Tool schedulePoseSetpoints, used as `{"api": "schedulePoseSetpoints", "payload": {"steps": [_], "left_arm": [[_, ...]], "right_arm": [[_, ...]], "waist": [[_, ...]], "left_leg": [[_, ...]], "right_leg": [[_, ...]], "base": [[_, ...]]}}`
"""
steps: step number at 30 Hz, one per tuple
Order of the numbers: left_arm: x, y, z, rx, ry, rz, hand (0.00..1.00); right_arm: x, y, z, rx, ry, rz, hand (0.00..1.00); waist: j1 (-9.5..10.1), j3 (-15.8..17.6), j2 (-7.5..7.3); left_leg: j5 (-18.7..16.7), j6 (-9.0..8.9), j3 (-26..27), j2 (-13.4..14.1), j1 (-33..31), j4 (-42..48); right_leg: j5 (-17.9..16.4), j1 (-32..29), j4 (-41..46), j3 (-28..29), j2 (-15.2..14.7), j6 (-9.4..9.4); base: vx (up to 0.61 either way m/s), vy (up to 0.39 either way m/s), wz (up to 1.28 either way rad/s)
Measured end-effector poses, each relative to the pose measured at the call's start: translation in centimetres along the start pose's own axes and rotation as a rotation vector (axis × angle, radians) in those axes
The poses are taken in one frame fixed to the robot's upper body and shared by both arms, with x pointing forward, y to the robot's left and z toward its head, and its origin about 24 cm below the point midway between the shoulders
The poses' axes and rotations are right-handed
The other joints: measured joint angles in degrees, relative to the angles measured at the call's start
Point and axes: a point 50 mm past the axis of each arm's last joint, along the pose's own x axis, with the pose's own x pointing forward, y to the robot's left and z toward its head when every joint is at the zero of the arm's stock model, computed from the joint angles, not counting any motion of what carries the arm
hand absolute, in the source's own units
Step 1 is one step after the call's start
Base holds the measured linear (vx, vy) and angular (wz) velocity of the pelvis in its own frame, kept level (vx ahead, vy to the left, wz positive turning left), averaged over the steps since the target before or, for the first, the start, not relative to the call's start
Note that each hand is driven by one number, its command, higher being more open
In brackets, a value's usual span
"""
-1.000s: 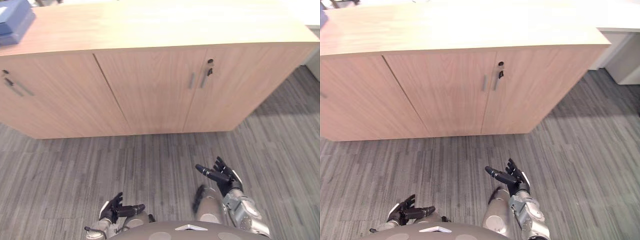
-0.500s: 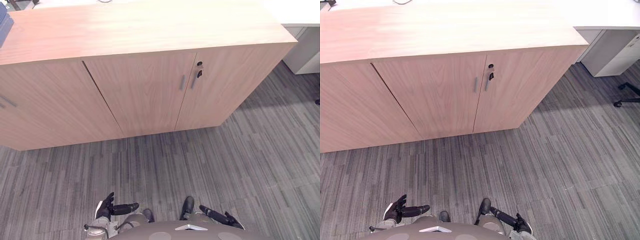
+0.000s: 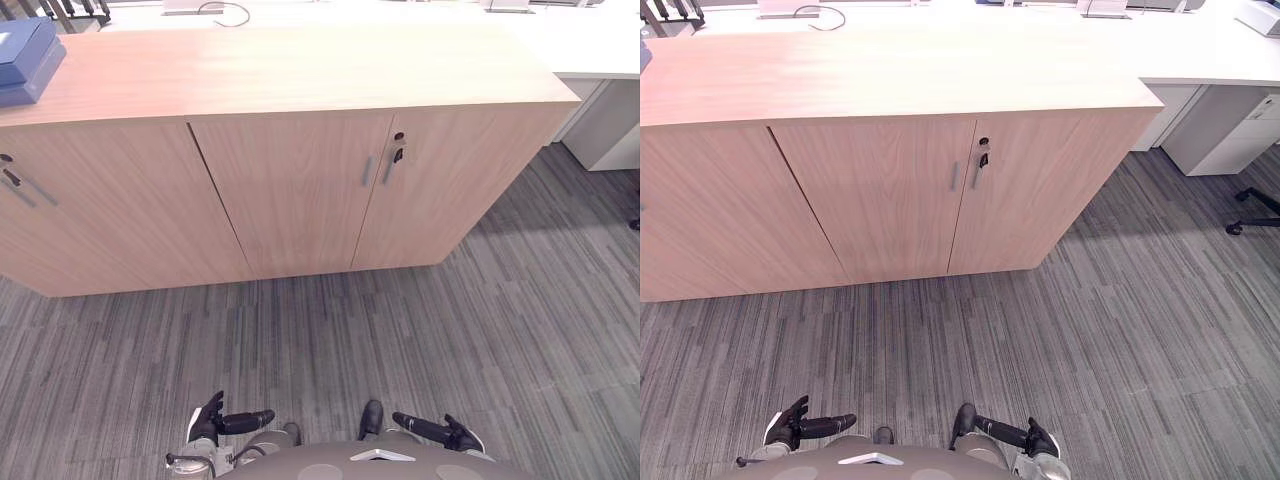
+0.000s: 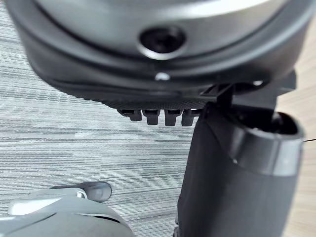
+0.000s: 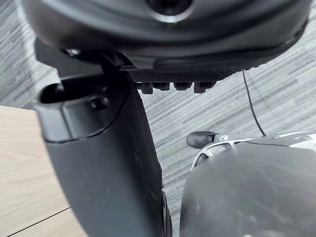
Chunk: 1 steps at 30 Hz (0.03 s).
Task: Walk over to the cabinet, pick up the folder, carry it to the office cabinet, place the folder inside the office cabinet, then close the office cabinet door
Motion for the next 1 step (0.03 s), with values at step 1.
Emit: {"api": "schedulePoseSetpoints", "payload": {"steps": [1], "left_arm": [[-0.01, -0.01, -0.15, -0.002, 0.007, 0.000, 1.00]], "right_arm": [[-0.02, -0.05, -0.08, 0.000, 0.004, -0.002, 1.00]], "waist": [[0.00, -0.33, 0.08]], "left_leg": [[0.14, 0.10, -0.29, 0.01, 0.14, -0.16]], "right_leg": [[0.45, 0.13, 0.01, -0.26, 0.04, 0.04]], "base": [[0.03, -0.002, 0.05]]}}
